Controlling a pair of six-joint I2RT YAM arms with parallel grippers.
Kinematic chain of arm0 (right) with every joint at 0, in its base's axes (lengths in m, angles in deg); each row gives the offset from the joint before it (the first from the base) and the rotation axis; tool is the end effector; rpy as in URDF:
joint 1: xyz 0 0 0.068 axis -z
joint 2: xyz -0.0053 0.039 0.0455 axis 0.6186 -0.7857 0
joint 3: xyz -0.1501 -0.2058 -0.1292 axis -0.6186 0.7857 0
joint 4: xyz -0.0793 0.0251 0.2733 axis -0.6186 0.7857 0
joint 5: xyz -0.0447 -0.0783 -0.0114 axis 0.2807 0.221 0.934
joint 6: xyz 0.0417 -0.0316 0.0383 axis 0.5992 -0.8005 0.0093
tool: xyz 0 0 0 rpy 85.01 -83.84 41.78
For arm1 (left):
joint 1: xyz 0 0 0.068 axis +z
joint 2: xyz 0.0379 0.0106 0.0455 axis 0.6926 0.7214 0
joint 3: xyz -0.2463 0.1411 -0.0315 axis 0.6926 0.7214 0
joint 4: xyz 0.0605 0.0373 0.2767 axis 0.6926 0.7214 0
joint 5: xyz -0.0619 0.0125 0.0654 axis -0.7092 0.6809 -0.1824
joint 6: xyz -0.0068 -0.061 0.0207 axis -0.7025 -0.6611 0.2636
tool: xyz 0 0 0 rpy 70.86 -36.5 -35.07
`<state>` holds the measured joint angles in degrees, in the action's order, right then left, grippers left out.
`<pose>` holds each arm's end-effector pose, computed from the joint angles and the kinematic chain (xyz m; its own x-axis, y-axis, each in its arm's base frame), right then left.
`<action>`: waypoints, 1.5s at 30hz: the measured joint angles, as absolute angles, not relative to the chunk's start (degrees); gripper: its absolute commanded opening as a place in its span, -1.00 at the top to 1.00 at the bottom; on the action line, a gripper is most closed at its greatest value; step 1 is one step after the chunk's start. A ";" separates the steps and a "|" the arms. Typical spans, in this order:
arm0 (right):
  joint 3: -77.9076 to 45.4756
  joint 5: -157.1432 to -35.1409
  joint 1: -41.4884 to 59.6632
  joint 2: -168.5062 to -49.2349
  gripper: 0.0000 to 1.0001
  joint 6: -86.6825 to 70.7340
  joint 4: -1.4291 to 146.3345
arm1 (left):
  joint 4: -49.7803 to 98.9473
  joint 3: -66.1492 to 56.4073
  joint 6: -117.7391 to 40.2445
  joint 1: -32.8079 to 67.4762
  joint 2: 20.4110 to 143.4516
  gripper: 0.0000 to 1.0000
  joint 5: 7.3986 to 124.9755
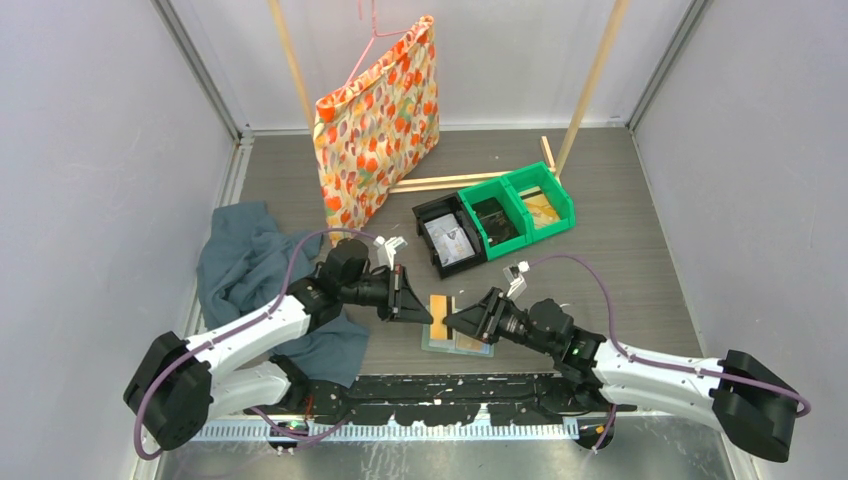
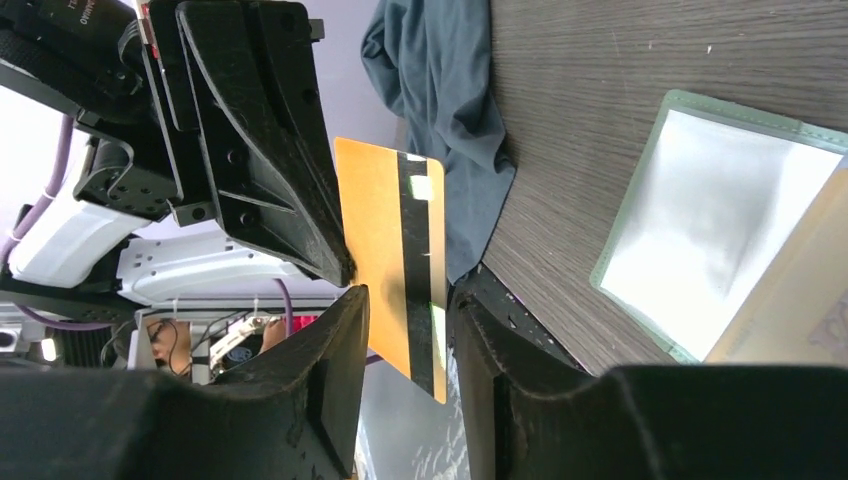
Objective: Take the credit cards out of the card holder
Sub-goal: Place the credit card in the storage box.
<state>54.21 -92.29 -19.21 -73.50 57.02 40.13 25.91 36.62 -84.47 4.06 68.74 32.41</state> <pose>0.1018 0.1655 0.1628 -0.8578 0.4180 -0.2990 -0.1955 0.2727 0.9420 0.1696 -0.1851 0.2112 -0.9844 0.0063 -0.1760 0.1649 0.3848 -0.9082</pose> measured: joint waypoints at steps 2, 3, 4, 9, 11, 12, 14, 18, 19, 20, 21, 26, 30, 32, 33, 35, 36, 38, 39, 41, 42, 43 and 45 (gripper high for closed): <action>54.21 -92.56 -19.19 -73.50 0.34 57.00 39.65 | 24.84 36.71 -85.30 4.09 68.89 0.99 31.75; 54.21 -92.73 -19.19 -73.61 0.48 56.98 39.32 | 24.32 36.75 -85.54 4.11 68.98 0.99 31.47; 54.21 -92.84 -19.21 -73.74 0.70 56.87 39.04 | 23.79 36.84 -85.73 4.11 69.03 0.99 31.23; 54.05 -93.19 -19.15 -74.53 0.99 57.31 36.18 | 24.05 38.02 -85.86 5.03 69.20 0.79 31.66; 54.07 -93.15 -19.17 -74.38 0.99 57.31 36.90 | 24.40 38.00 -85.49 4.92 69.16 0.46 31.75; 53.86 -92.97 -19.17 -73.77 0.99 57.02 37.97 | 26.00 37.50 -84.90 4.85 69.18 0.31 32.01; 51.63 -90.89 -19.17 -70.47 0.99 55.45 46.27 | 30.79 35.53 -82.43 4.68 69.16 0.12 33.54; 40.94 -82.35 -19.06 -65.48 0.99 51.54 67.34 | 41.69 29.56 -77.41 4.46 68.70 0.02 39.97; 37.09 -79.75 -18.87 -65.11 0.99 50.79 72.22 | 44.23 28.12 -76.16 4.46 68.28 0.02 42.05; 32.00 -76.21 -18.49 -65.20 0.99 49.96 78.51 | 46.22 27.03 -75.50 4.46 67.76 0.03 43.93; 25.88 -71.79 -17.79 -65.92 0.99 49.31 84.96 | 48.66 25.96 -74.52 4.46 66.88 0.03 46.66; 1.38 -54.11 -11.46 -75.51 0.99 45.79 110.12 | 54.61 25.47 -72.90 4.46 63.67 0.04 53.96; -13.07 -44.78 -1.45 -88.54 0.99 41.81 125.13 | 56.90 25.52 -72.23 4.48 63.19 0.05 56.38; -17.46 -42.55 3.36 -94.53 0.99 40.02 129.29 | 57.69 25.52 -71.85 4.46 63.10 0.06 57.08; -19.28 -42.07 5.81 -98.07 0.99 39.10 130.90 | 57.98 25.52 -71.68 4.46 63.04 0.06 57.41; -22.38 -42.15 9.85 -104.26 0.99 37.81 133.35 | 58.48 25.52 -71.53 4.48 62.82 0.06 57.94; -23.85 -42.28 11.47 -107.12 0.99 37.57 134.16 | 58.61 25.52 -71.46 4.46 62.75 0.07 58.02; -27.63 -42.70 14.27 -112.89 0.99 37.50 136.02 | 58.85 25.52 -71.35 4.46 62.64 0.08 58.31; -29.16 -42.77 15.10 -115.16 0.99 37.61 136.41 | 58.92 25.52 -71.24 4.46 62.62 0.09 58.46; -33.38 -43.09 16.76 -120.26 0.99 38.16 137.96 | 59.18 25.52 -70.98 4.46 62.62 0.10 58.61; -35.58 -43.25 17.35 -122.53 0.99 38.73 138.71 | 59.37 25.52 -70.65 4.48 62.64 0.11 58.68; -37.79 -43.44 17.77 -124.93 0.99 39.45 139.30 | 59.55 25.52 -70.52 4.48 62.62 0.11 58.72; -41.16 -44.03 18.42 -128.80 0.99 40.94 140.28 | 59.79 25.52 -70.19 4.46 62.64 0.12 58.72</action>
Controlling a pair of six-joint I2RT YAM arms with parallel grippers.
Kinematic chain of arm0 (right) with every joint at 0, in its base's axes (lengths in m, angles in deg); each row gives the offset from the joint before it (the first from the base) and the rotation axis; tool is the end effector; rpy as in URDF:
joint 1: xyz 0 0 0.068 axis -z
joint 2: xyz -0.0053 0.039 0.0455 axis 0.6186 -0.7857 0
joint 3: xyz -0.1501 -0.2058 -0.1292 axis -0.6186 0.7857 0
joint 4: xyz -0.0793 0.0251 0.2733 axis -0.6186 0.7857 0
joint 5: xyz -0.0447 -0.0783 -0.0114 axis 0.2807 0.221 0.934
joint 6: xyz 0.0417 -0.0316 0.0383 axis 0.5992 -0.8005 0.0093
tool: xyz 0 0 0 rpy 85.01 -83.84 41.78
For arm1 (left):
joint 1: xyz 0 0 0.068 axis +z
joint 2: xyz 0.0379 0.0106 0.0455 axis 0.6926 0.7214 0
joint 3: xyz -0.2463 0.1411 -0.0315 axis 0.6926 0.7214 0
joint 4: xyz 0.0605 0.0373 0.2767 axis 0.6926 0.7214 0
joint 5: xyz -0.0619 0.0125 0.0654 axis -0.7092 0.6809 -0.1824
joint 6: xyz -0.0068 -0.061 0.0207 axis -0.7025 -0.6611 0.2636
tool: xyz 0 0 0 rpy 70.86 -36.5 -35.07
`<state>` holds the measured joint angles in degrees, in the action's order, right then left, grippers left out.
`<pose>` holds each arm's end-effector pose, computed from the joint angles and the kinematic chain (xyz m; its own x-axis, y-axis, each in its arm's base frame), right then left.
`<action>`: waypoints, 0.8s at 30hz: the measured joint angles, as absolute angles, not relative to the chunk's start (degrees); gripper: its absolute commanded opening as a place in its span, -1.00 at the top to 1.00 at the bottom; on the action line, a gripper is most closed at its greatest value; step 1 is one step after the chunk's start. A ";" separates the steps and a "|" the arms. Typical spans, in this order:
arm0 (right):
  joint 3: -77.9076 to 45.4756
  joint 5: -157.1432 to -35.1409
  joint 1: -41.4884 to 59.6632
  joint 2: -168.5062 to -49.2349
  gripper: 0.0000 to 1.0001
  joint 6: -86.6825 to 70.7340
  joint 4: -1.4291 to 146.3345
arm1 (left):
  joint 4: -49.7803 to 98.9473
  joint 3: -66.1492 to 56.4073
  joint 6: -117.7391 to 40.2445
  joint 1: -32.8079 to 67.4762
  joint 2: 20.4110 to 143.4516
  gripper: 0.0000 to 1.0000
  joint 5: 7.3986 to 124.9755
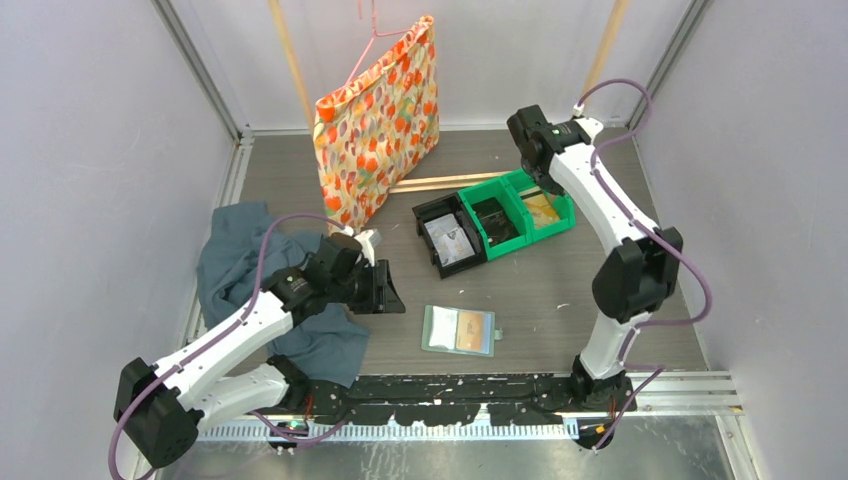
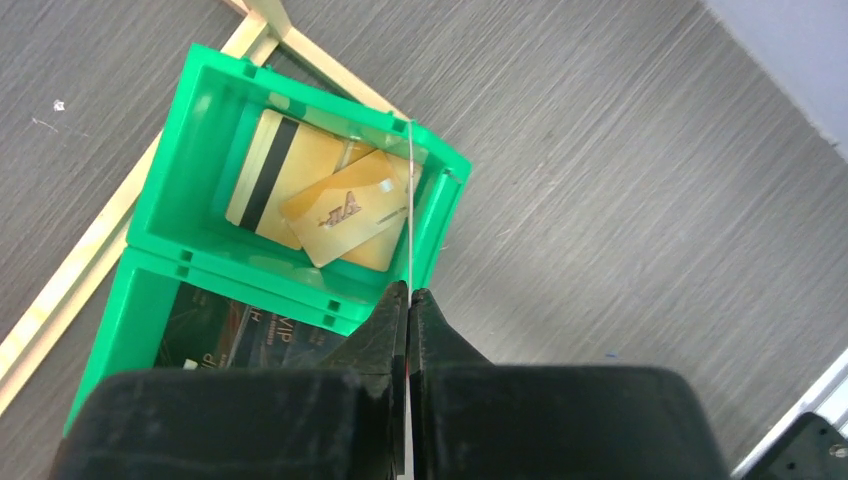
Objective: Take the credit cards out of the card holder
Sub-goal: Place the credit card in the storage box.
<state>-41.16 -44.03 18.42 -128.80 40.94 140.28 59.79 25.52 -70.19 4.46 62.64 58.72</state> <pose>0.3732 0.0966 0.3409 -0.4973 0.4477 -0.7431 0.7230 0.6873 -0.0698 0.1657 -0.1537 0.2443 -0.9296 -0.0866 -0.3582 0.1616 0.7777 -0.6075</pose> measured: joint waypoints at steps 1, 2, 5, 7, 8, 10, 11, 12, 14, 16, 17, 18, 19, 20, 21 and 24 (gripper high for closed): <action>-42.32 -44.54 18.86 -130.27 0.99 41.61 140.76 | 59.79 25.52 -70.17 4.46 62.64 0.13 58.68; -43.43 -45.45 19.30 -132.10 0.99 42.55 141.15 | 59.79 25.52 -70.15 4.48 62.64 0.13 58.63; -44.57 -46.98 20.04 -135.84 0.99 44.83 141.83 | 59.77 25.52 -70.15 4.48 62.71 0.15 58.55; -44.57 -47.55 20.46 -137.74 0.99 46.66 142.60 | 59.79 25.52 -70.15 4.48 62.93 0.15 58.42; -44.50 -47.88 20.65 -138.31 0.99 47.41 142.66 | 59.79 25.52 -70.13 4.46 62.99 0.15 58.42; -43.82 -48.91 21.29 -139.07 0.99 49.04 142.34 | 59.83 25.52 -70.04 4.48 63.04 0.15 58.42; -43.45 -49.28 21.50 -139.14 0.99 49.63 142.29 | 59.86 25.52 -69.95 4.48 63.01 0.15 58.44; -43.21 -49.61 21.68 -139.21 0.99 50.16 142.29 | 59.90 25.52 -69.87 4.48 63.01 0.15 58.44; -43.10 -50.24 22.03 -139.56 0.99 51.14 142.14 | 60.10 25.52 -69.62 4.48 63.01 0.15 58.46; -43.10 -50.92 22.31 -140.15 0.99 51.93 141.79 | 60.23 25.50 -69.21 4.48 63.01 0.16 58.46; -43.10 -51.33 22.38 -140.63 0.99 52.39 141.55 | 60.34 25.47 -69.08 4.48 63.01 0.16 58.46; -43.10 -51.57 22.51 -141.11 0.99 52.78 141.33 | 60.40 25.45 -68.90 4.48 63.01 0.16 58.44; -43.10 -51.86 22.60 -141.85 0.99 53.18 141.05 | 60.47 25.45 -68.86 4.48 63.01 0.16 58.44; -43.10 -52.03 22.66 -142.44 0.99 53.42 140.83 | 60.47 25.45 -68.79 4.48 63.01 0.16 58.44; -43.12 -52.32 22.71 -143.31 0.99 53.79 140.56 | 60.49 25.45 -68.77 4.48 63.01 0.16 58.44; -43.12 -52.75 22.71 -145.26 0.92 54.60 140.24 | 60.71 25.45 -68.75 4.48 62.75 0.17 58.44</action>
<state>-43.12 -52.75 22.71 -145.26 54.60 140.24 60.71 25.45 -68.75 4.48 62.75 58.44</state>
